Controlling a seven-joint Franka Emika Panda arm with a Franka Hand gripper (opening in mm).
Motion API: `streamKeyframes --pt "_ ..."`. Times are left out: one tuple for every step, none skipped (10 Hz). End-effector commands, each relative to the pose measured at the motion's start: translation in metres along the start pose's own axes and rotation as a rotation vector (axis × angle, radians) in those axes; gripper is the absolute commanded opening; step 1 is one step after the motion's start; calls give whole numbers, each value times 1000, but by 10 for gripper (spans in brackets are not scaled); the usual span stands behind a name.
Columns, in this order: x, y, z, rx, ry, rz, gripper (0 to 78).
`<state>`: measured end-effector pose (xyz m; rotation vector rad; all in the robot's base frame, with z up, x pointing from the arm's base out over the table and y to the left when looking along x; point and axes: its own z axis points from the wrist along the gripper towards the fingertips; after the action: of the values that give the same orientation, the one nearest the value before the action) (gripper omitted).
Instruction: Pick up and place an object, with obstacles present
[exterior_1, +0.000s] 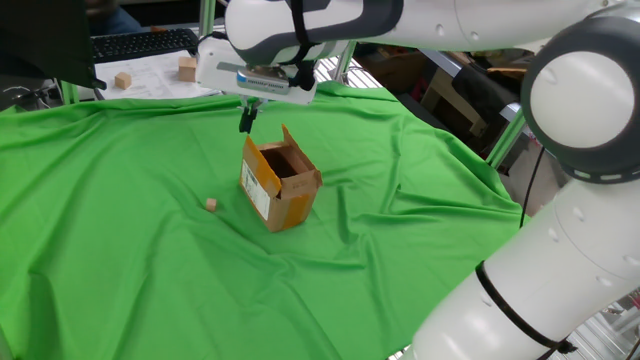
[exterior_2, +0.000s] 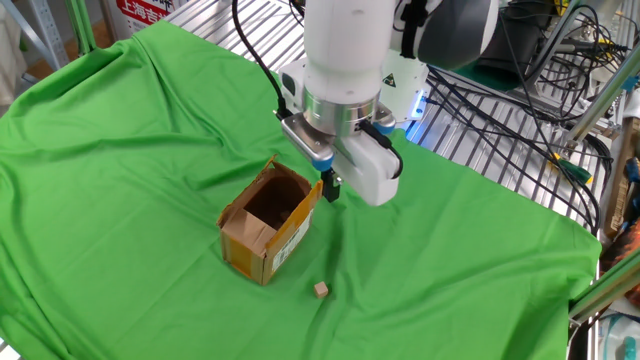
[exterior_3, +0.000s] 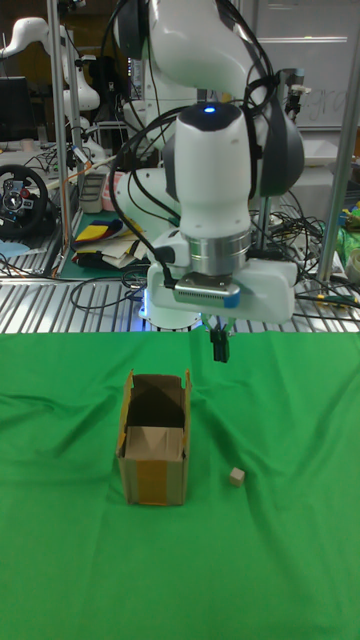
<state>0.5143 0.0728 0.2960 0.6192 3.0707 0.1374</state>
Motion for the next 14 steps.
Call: streamKeyframes --pt "0 0 -1 16 -39 18 0" --pt "0 0 -1 13 -36 22 0" --pt "0 0 -1 -9 -23 6 0" --pt "0 0 -1 -9 -25 -5 0" --pt "0 0 -1 -8 -27 -7 0" --pt "0 0 -1 -24 -27 10 0" --pt "0 0 -1 -23 -22 16 0" --pt "0 0 -1 -28 -16 21 0" --pt "0 0 -1 -44 -11 34 0" --pt "0 0 -1 -49 -8 41 0" --pt "0 0 -1 -43 -7 38 0" --pt "0 1 -1 -36 -9 49 0" --pt "-1 2 1 -31 -9 52 0" --pt "-2 5 3 -28 -10 56 0"
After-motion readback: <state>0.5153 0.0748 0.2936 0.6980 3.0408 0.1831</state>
